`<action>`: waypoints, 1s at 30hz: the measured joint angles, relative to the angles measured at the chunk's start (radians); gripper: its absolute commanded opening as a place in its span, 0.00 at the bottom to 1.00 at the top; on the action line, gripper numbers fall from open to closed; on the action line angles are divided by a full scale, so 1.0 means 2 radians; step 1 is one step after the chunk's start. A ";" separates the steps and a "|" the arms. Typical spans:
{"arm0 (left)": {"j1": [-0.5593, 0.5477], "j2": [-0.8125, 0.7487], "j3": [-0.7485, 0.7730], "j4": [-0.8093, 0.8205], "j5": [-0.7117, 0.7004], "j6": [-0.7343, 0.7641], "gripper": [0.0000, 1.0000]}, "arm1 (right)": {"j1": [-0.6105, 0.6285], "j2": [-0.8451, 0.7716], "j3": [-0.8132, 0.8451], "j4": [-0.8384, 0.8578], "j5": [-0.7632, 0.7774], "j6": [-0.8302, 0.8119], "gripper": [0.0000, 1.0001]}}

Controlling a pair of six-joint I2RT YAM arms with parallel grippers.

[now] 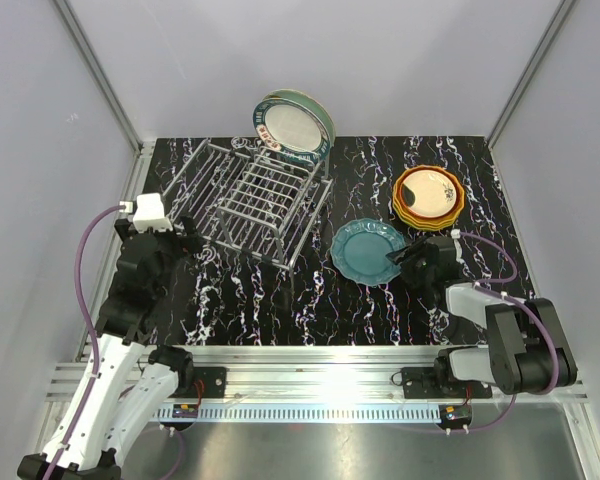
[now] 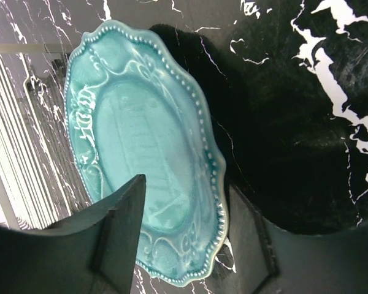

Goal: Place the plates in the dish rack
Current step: Grab a plate with the right arm

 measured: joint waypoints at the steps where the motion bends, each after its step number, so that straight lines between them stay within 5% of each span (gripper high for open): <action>1: 0.000 0.000 0.000 0.000 0.000 0.000 0.99 | 0.000 0.002 0.000 0.002 0.000 0.000 0.57; 30: 0.000 -0.001 -0.001 -0.001 0.000 0.000 0.99 | -0.001 0.019 -0.009 0.021 -0.005 -0.009 0.26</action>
